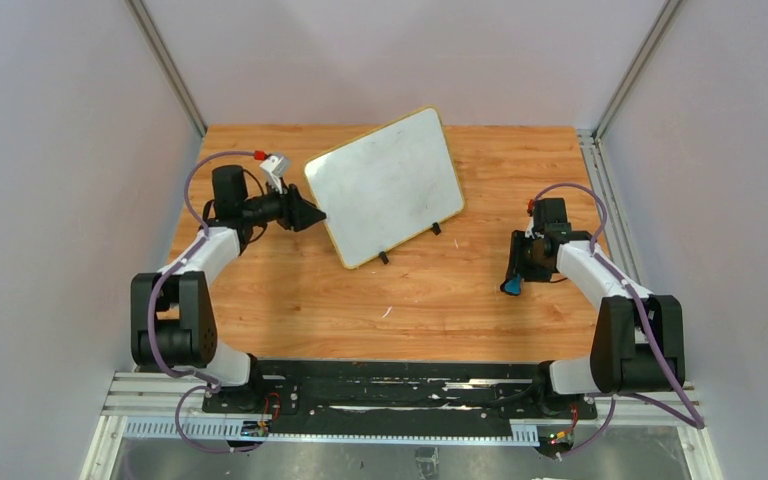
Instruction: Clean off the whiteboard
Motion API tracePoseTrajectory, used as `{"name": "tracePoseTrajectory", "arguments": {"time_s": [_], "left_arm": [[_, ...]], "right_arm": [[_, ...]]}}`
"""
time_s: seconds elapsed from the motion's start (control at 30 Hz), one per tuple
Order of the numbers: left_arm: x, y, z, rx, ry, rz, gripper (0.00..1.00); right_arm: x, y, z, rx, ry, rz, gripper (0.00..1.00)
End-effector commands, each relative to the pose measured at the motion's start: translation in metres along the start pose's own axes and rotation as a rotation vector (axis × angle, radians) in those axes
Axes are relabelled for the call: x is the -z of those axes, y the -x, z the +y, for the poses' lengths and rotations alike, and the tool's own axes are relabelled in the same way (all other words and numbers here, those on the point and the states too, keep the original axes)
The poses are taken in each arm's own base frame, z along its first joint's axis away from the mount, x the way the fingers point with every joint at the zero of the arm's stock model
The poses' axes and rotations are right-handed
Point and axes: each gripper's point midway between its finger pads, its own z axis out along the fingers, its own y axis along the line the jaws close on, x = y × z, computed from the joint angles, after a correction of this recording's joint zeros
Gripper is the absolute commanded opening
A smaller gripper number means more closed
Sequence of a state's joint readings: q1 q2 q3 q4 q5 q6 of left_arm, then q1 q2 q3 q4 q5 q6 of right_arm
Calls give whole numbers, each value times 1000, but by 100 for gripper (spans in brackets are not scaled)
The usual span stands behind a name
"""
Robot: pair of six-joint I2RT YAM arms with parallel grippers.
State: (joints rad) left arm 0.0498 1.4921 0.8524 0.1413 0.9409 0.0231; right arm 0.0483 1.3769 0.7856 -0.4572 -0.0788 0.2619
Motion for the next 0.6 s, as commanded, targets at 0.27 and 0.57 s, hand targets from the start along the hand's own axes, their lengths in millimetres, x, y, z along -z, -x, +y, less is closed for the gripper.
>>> {"name": "tracePoseTrajectory", "arguments": {"time_s": [0.27, 0.57], "left_arm": [[39, 3, -27, -120, 74, 52, 56], [89, 10, 36, -166, 576, -28, 68]], "right_arm": [[4, -3, -8, -9, -23, -14, 47], [25, 11, -15, -28, -63, -135, 48]]}}
